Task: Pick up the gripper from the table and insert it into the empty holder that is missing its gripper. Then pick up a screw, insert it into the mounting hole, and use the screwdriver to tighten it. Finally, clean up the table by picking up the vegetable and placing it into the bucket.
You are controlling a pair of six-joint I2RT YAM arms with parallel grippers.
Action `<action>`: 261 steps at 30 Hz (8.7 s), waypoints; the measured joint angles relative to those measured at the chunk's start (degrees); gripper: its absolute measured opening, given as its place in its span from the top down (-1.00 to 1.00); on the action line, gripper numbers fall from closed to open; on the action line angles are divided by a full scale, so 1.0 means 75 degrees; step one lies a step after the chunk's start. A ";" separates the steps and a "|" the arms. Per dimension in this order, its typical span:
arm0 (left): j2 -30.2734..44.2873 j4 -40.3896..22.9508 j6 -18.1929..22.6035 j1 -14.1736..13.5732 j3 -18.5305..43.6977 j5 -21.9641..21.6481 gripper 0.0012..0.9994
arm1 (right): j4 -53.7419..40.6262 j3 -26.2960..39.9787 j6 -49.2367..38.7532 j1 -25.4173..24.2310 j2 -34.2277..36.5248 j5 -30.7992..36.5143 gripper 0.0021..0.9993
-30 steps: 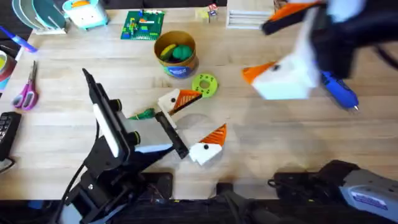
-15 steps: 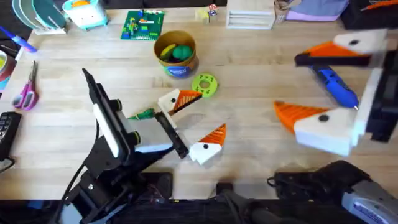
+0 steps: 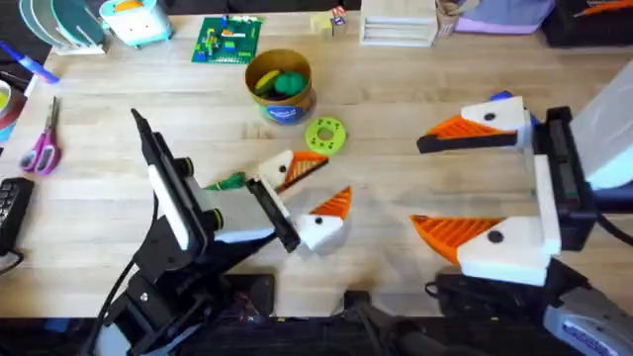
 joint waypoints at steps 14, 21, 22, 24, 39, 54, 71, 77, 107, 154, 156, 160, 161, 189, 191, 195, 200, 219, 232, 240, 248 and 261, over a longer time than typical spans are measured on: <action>0.0000 0.0000 0.0029 0.0000 0.0000 0.0003 0.97 | 0.0295 0.0000 0.0518 -0.0622 0.0354 0.2512 -0.99; 0.0000 0.0000 0.0029 0.0000 0.0000 0.0003 0.97 | 0.0789 0.0000 0.0442 -0.2653 0.1811 0.3918 -0.99; -0.0001 0.0000 0.0029 0.0000 0.0000 0.0000 0.97 | 0.0916 0.0000 0.0408 -0.2970 0.2062 0.4107 -0.98; -0.0002 0.0000 0.0029 0.0000 0.0000 0.0003 0.97 | 0.1194 0.0000 0.0306 -0.3583 0.2577 0.4429 -0.99; -0.0003 0.0000 0.0029 0.0000 0.0000 0.0001 0.97 | 0.3354 0.0000 -0.1362 -0.5191 0.4962 0.5514 -0.99; 0.0000 0.0000 0.0029 0.0000 0.0000 0.0000 0.97 | 0.2787 0.1404 -0.2288 -0.5830 0.7173 0.5648 -0.98; -0.0001 0.0000 0.0029 0.0000 0.0000 0.0002 0.97 | 0.2486 0.1725 -0.2622 -0.5973 0.7956 0.5017 -0.96; -0.0003 0.0000 0.0029 0.0000 0.0000 0.0000 0.97 | 0.2513 0.1725 -0.2670 -0.6097 0.8208 0.5020 -0.93; 0.0000 0.0000 0.0029 0.0000 0.0000 -0.0009 0.97 | 0.2625 0.1728 -0.2710 -0.5925 0.8404 0.4909 0.67; 0.0000 0.0000 0.0029 0.0000 0.0000 -0.0009 0.97 | 0.4571 0.0964 0.2348 -0.4629 -0.0172 0.2345 0.96; -0.0003 0.0000 0.0029 0.0000 0.0000 -0.0009 0.97 | 0.5260 0.0429 0.2856 -0.4454 -0.0368 0.2007 0.96; -0.0001 0.0000 0.0029 0.0000 0.0000 -0.0009 0.97 | 0.7189 -0.0941 0.3986 -0.3722 -0.0599 0.1552 0.96; 0.0000 0.0000 0.0027 0.0000 0.0000 -0.0009 0.97 | 0.7698 -0.1237 0.4219 -0.3489 -0.0604 0.1499 0.96; -0.0002 0.0000 0.0029 0.0000 0.0000 -0.0009 0.97 | 1.4852 -0.2777 0.5531 0.3039 0.2590 0.1709 0.96; 0.0000 0.0000 0.0029 0.0000 0.0000 -0.0009 0.97 | 1.4847 -0.2777 0.5528 0.3086 0.2590 0.1709 0.96; -0.0002 0.0000 0.0029 0.0000 0.0000 -0.0009 0.97 | 1.4413 -0.2777 0.5531 0.3118 0.2590 0.1709 0.96; -0.0001 0.0000 0.0029 0.0000 0.0000 -0.0009 0.97 | 1.4336 -0.2777 0.5531 0.3118 0.2590 0.1710 0.96; 0.0000 -0.0003 0.0026 0.0000 0.0000 -0.0006 0.97 | 1.4287 -0.2777 0.5533 0.3118 0.2955 0.1796 0.96; -0.0002 -0.0003 0.0029 0.0000 0.0000 -0.0009 0.97 | 1.5033 -0.2780 0.5605 0.3118 0.2955 0.1793 0.96; 0.0000 -0.0003 0.0027 0.0000 0.0000 -0.0009 0.97 | 1.5027 -0.2780 0.5635 0.3115 0.2955 0.1713 0.96; 0.0000 -0.0003 0.0029 0.0000 0.0000 -0.0009 0.97 | 1.4957 -0.2780 0.5653 0.3115 0.2955 0.1511 0.96; 0.0000 -0.0003 0.0029 0.0000 0.0000 -0.0009 0.97 | 1.4698 -0.2780 0.5653 0.2999 0.2955 0.1467 0.96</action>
